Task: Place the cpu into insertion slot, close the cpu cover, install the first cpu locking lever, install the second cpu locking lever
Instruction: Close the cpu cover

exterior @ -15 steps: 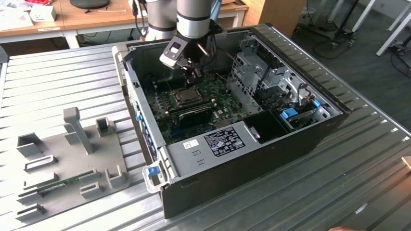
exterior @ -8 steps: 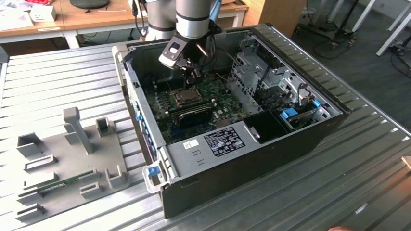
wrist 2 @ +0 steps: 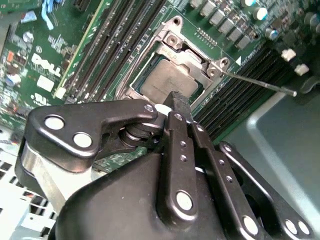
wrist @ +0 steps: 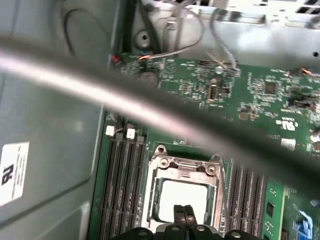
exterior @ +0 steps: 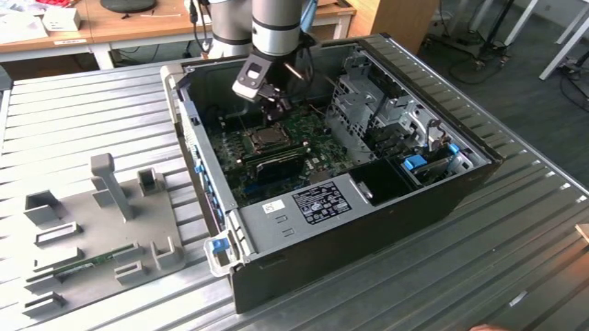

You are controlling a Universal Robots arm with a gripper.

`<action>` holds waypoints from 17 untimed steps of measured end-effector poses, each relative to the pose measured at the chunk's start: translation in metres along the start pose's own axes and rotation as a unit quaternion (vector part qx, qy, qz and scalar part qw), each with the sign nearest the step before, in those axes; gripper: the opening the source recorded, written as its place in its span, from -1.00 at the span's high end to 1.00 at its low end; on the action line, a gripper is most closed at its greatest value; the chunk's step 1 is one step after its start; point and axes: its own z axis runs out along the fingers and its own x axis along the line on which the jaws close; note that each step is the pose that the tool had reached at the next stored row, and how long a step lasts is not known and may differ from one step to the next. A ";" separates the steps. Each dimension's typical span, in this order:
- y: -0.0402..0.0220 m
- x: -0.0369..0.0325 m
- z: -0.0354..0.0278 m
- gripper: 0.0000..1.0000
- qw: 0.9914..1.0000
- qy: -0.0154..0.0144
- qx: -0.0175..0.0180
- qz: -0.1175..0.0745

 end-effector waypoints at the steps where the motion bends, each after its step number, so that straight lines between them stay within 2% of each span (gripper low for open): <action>1: 0.0000 0.0000 0.0001 0.80 1.000 0.000 0.000 -0.009; 5: 0.0000 0.0000 0.0005 0.80 0.999 0.001 0.001 -0.045; 9: 0.0000 0.0000 0.0007 0.80 0.997 0.002 0.002 -0.081; 12: 0.0000 0.0000 0.0009 0.80 0.994 0.003 0.003 -0.108; 15: 0.0000 0.0000 0.0011 0.80 0.991 0.004 0.004 -0.136; 17: 0.0000 0.0000 0.0013 0.80 0.988 0.004 0.004 -0.153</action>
